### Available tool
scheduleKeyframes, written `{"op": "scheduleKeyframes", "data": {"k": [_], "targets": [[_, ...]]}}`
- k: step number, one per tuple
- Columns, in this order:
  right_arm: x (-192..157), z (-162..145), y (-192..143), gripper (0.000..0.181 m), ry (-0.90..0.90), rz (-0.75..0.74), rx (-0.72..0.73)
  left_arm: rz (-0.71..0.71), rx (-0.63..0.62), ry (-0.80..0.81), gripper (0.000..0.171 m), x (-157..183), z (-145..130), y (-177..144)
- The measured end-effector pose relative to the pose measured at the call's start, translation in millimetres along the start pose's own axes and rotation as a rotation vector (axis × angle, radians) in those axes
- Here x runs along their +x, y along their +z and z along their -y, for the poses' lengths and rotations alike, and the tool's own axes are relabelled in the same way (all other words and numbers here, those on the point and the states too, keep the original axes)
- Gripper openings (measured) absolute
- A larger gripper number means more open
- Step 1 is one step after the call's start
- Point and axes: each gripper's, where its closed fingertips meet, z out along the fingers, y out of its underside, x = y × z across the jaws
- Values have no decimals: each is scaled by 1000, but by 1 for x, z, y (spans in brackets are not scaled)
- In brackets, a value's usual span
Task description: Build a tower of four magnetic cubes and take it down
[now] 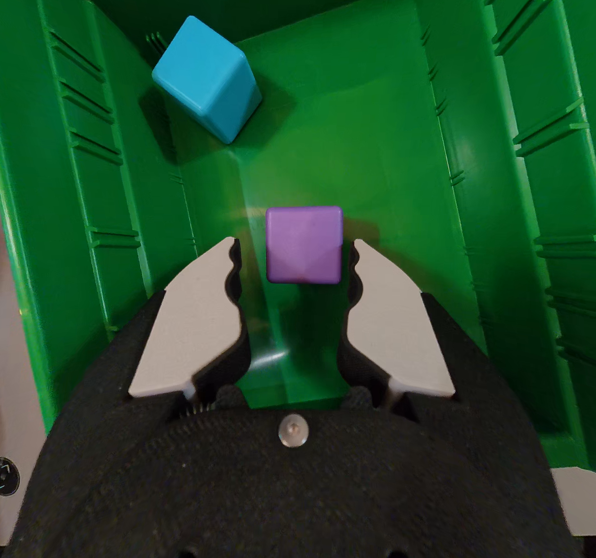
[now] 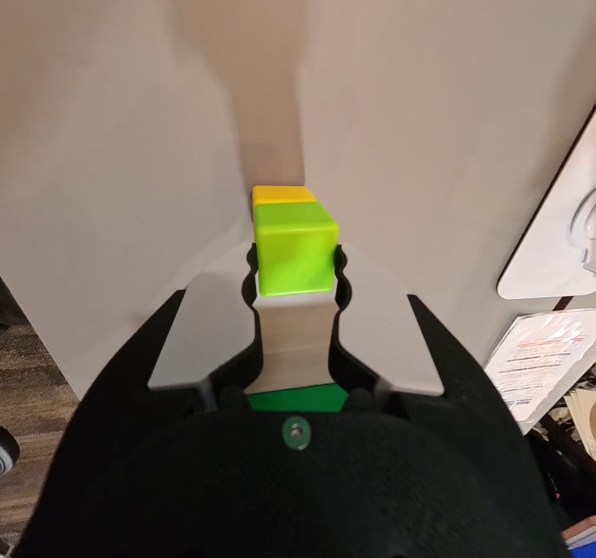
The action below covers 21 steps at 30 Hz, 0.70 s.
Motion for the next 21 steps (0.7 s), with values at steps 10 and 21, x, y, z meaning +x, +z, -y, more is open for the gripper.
{"op": "scheduleKeyframes", "data": {"k": [10, 21], "targets": [[1, -1, 3, 47, 12, -13, -4, 5, -4, 4, 64, 0, -1, 1], [0, 3, -2, 59, 0, -54, 21, -1, -3, -1, 64, 0, -1, -1]]}}
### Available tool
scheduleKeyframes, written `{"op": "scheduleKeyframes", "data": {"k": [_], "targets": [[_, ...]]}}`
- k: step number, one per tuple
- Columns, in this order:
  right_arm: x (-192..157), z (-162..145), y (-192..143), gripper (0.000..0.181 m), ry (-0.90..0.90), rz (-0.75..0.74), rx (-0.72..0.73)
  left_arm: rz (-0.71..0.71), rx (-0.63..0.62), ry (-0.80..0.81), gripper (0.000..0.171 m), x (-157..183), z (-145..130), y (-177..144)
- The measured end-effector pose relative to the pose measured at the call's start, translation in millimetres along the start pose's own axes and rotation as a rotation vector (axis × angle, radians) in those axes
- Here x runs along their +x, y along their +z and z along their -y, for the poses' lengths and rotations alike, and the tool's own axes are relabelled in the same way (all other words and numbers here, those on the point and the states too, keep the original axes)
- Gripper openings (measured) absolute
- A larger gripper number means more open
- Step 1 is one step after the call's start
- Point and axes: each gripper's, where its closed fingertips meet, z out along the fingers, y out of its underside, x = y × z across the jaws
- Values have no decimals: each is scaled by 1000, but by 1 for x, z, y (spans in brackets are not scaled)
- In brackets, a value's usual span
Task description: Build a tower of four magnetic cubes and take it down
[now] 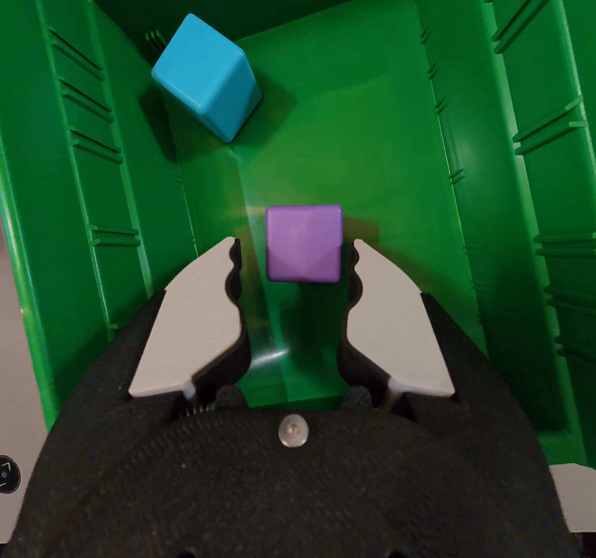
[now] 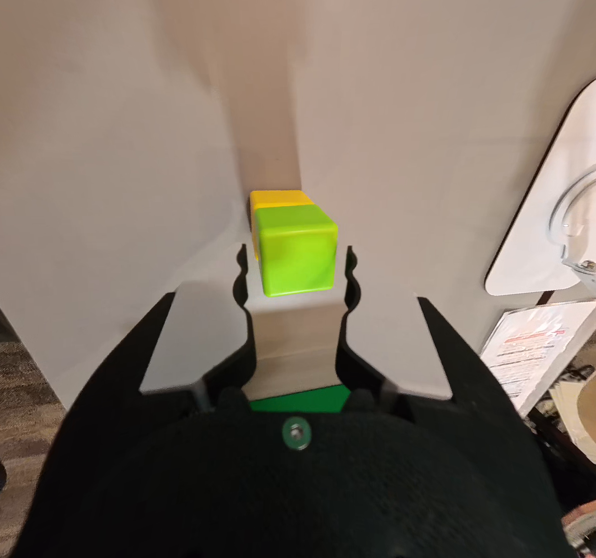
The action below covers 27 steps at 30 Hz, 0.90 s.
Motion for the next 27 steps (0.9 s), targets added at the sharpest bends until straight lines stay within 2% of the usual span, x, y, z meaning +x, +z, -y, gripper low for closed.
{"op": "scheduleKeyframes", "data": {"k": [7, 15, 20, 23, 27], "targets": [[5, 12, -16, 60, 3, -38, 68, -3, 15, -10, 64, -2, 2, -4], [21, 48, -45, 61, -40, -238, 209, -3, 22, -19, 63, -4, 2, -7], [31, 88, -77, 53, -27, -434, 430, -16, 32, -29, 62, -7, 3, -16], [27, 108, -88, 58, 21, -456, 538, -47, 32, -37, 59, -7, 1, -23], [13, 136, -99, 58, 111, -460, 706, -60, 34, -39, 60, -11, -2, -30]]}}
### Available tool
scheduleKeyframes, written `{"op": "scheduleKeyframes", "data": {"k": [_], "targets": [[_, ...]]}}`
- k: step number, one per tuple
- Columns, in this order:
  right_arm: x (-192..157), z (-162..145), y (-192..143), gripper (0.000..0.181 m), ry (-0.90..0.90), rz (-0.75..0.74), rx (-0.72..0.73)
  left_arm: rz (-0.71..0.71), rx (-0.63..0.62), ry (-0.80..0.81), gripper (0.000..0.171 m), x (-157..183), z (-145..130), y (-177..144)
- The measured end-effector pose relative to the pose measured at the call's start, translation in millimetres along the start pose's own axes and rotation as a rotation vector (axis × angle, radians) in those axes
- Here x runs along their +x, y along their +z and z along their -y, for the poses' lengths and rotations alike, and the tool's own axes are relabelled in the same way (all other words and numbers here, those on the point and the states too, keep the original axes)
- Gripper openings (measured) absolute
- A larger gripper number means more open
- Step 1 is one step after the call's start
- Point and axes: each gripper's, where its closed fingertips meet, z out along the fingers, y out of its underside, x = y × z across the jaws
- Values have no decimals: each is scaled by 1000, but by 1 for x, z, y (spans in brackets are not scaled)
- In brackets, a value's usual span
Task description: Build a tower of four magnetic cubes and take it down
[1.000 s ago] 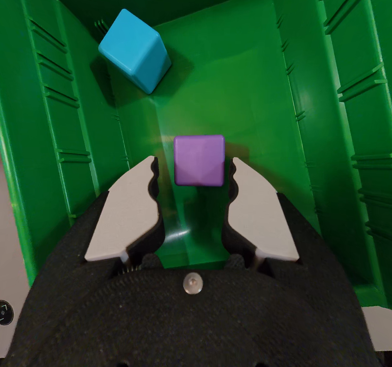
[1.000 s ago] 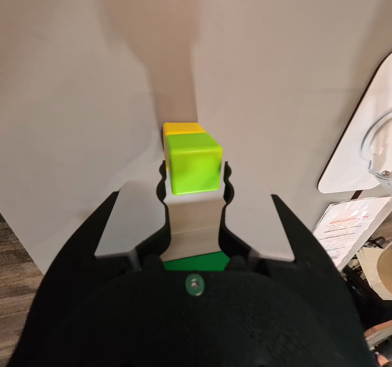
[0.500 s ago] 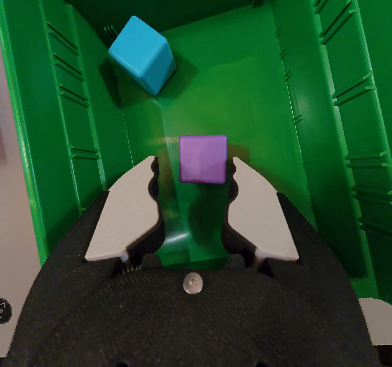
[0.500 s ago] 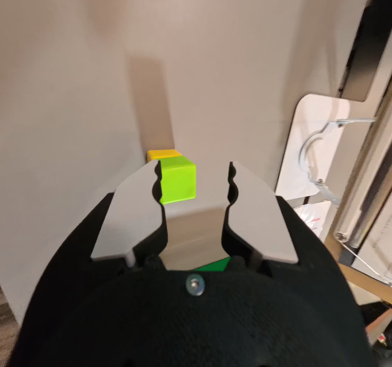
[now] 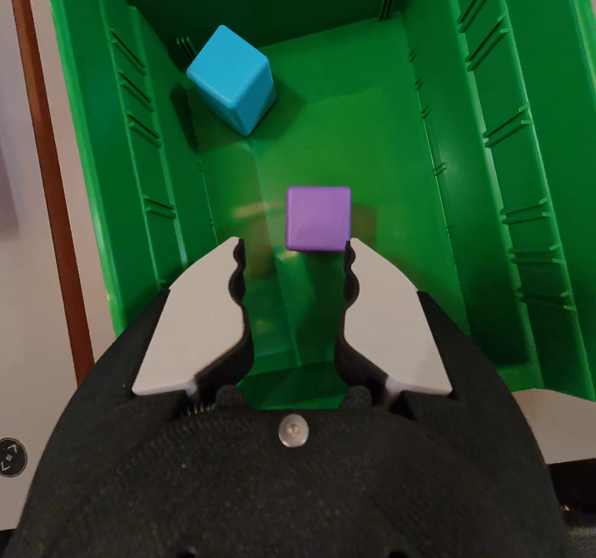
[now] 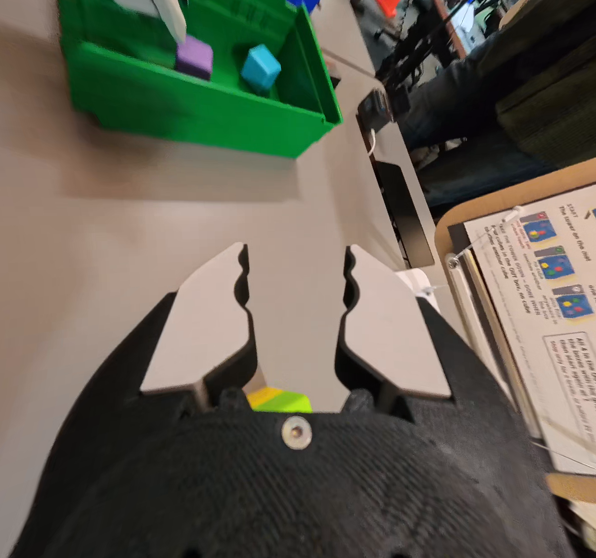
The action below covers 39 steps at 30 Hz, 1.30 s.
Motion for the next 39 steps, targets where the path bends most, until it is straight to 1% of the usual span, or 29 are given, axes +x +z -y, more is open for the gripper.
{"op": "scheduleKeyframes", "data": {"k": [2, 5, 10, 13, 16, 18, 22, 24, 34, 39], "targets": [[-13, 12, 0, 57, 62, 10, 64, -8, -3, -1, 60, -1, -2, 0], [-34, 26, 1, 57, 141, 43, 135, -16, -22, 9, 60, 3, -6, 9], [-56, 33, 4, 57, 210, 81, 194, -7, -77, 29, 60, 14, -12, 24], [-63, 29, 5, 57, 218, 109, 186, 0, -71, 25, 58, 17, -9, 29], [-60, 24, 3, 54, 219, 91, 175, 20, -69, 32, 57, 18, -8, 33], [-58, 24, 1, 54, 233, 92, 180, 51, -63, 45, 49, 15, -7, 35], [-56, 24, -2, 52, 242, 85, 187, 55, -48, 72, 49, 18, -3, 36], [-55, 23, -2, 52, 241, 82, 188, 50, -42, 88, 49, 21, -1, 35], [-53, 13, 1, 50, 270, 84, 162, 125, 62, 121, 48, 18, 24, 12], [-49, 4, 4, 51, 292, 76, 127, 126, 134, 123, 49, 21, 41, -12]]}}
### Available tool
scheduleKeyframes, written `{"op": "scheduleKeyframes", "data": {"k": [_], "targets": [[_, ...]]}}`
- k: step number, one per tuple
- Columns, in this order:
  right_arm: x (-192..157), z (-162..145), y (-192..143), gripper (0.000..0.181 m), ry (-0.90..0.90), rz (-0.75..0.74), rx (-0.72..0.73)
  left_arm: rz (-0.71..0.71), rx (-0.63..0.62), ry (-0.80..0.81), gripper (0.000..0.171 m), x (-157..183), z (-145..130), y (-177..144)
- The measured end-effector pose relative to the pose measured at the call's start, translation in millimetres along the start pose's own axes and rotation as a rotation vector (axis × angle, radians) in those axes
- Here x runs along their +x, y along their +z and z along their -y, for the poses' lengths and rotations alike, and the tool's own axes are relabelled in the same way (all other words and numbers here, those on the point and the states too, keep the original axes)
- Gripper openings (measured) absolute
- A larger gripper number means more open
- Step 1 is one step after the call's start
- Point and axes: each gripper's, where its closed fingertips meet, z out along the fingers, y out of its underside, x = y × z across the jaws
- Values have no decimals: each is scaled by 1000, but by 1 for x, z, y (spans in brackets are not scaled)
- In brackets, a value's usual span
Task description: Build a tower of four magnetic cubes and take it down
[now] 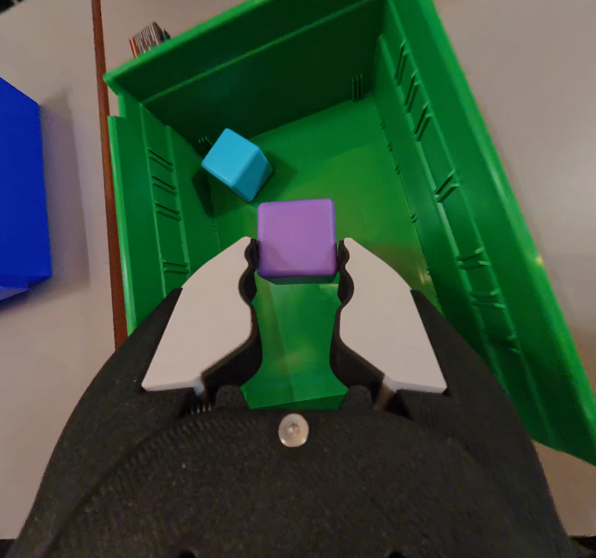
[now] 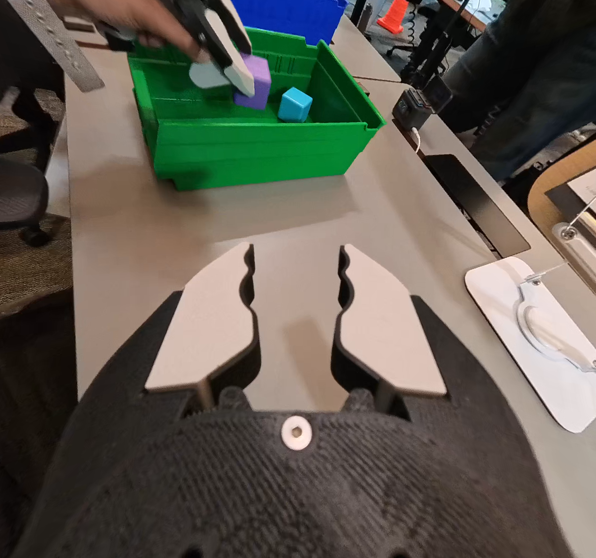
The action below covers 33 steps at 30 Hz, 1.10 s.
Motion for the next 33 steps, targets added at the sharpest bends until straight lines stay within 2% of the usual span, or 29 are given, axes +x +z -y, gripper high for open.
{"op": "scheduleKeyframes", "data": {"k": [3, 7, 13, 17, 20, 28, 33], "targets": [[1, -4, 1, 52, 14, 3, -16, -31, 62, -8, 49, 4, 16, -19], [1, -5, 0, 54, 9, 6, -21, -143, 183, -31, 49, 24, 45, -52], [4, -5, -3, 55, -5, -9, -29, -374, 345, 18, 49, 80, 82, -98], [10, -6, -6, 56, -66, -71, -58, -543, 449, 52, 49, 123, 100, -119], [11, -3, -10, 58, -106, -96, -64, -661, 477, 87, 49, 152, 104, -125], [11, 0, -14, 60, -130, -108, -55, -812, 501, 108, 49, 198, 107, -122], [6, 17, -22, 61, 16, -2, 79, -959, 606, 99, 49, 219, 112, -138]]}}
